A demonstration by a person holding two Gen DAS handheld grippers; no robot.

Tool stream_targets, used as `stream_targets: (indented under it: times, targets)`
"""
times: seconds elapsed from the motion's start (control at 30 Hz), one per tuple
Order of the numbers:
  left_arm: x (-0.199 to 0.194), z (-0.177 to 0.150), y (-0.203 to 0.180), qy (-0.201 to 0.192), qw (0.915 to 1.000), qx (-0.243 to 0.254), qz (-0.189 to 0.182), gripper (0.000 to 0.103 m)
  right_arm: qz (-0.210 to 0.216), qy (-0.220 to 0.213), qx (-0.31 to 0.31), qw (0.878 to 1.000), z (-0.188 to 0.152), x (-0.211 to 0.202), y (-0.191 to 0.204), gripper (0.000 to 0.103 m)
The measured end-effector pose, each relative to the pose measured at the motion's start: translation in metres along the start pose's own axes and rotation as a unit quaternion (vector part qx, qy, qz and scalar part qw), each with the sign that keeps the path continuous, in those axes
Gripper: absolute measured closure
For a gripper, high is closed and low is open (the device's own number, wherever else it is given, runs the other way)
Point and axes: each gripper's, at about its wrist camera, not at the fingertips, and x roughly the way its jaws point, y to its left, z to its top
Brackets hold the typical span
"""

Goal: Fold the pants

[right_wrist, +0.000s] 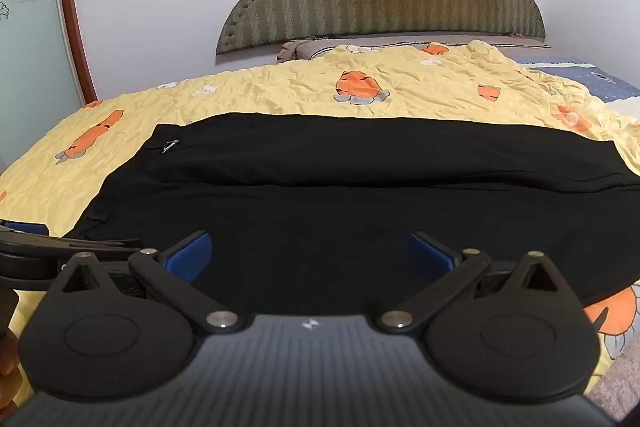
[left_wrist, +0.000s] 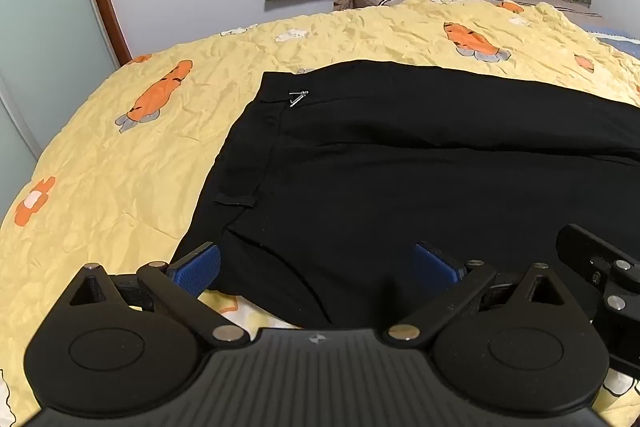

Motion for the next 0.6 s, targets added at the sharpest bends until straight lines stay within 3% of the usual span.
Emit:
stream_targets:
  times: [0.6]
  targets:
    - [0.009,-0.004,-0.002,0.006,1.0,-0.002,0.001,0.0,0.002,0.005,0.002,1.0,-0.005,0.004,0.0,0.0]
